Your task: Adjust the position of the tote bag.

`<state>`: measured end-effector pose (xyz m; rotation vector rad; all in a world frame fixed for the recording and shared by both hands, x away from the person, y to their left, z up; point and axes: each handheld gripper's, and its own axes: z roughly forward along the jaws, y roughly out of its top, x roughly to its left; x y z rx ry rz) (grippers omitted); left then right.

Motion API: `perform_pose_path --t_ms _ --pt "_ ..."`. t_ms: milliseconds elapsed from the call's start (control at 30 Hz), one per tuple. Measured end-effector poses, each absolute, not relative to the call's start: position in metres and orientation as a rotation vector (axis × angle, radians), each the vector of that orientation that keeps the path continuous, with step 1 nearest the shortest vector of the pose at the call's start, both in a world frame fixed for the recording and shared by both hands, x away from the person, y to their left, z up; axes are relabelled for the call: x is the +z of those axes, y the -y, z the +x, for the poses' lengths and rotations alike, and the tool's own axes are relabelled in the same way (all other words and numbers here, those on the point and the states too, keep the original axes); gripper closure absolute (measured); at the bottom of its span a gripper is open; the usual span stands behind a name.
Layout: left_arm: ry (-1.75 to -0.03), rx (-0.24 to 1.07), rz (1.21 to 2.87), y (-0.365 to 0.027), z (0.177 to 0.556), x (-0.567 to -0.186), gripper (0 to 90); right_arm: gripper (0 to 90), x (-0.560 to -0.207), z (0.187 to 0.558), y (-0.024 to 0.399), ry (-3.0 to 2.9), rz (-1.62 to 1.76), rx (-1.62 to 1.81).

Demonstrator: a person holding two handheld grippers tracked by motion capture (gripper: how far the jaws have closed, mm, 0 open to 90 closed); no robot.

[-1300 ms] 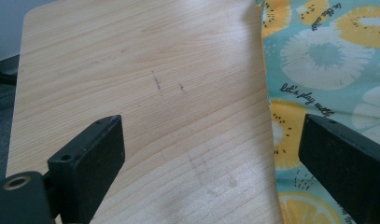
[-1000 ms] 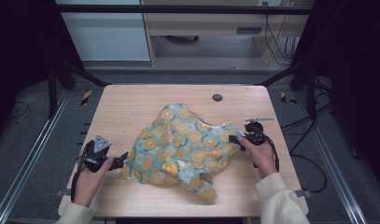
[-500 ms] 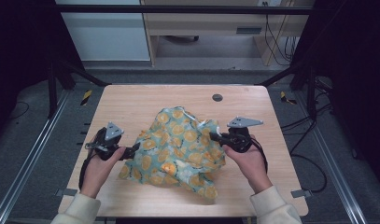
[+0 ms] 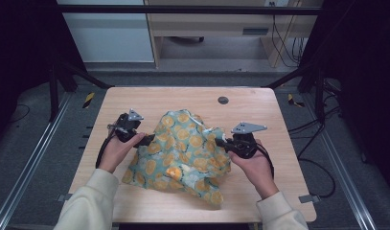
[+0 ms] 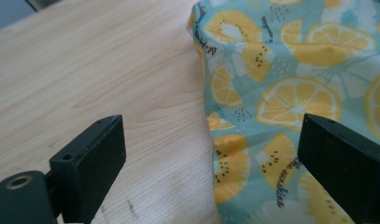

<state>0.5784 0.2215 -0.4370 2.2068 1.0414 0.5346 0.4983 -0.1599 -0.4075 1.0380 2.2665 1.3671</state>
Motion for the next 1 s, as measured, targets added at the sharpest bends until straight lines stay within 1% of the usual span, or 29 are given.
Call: perform_pose_path --t_ms 167,300,600,1000 --pt "-1.014 0.466 2.25 -0.219 0.581 -0.445 7.4 88.1 -0.409 0.501 0.163 -2.268 1.041 1.362" --pt "-1.027 0.426 2.241 -0.219 0.581 -0.451 7.2 88.0 -0.41 0.503 0.165 -2.263 1.052 1.36" --pt "-1.058 0.373 2.229 -0.222 0.58 -0.459 6.2 87.7 -0.41 0.505 0.17 -2.248 1.076 1.361" --pt "-1.051 0.293 2.29 -0.215 0.58 -0.468 7.8 87.7 -0.41 0.507 0.175 -2.242 1.093 1.358"
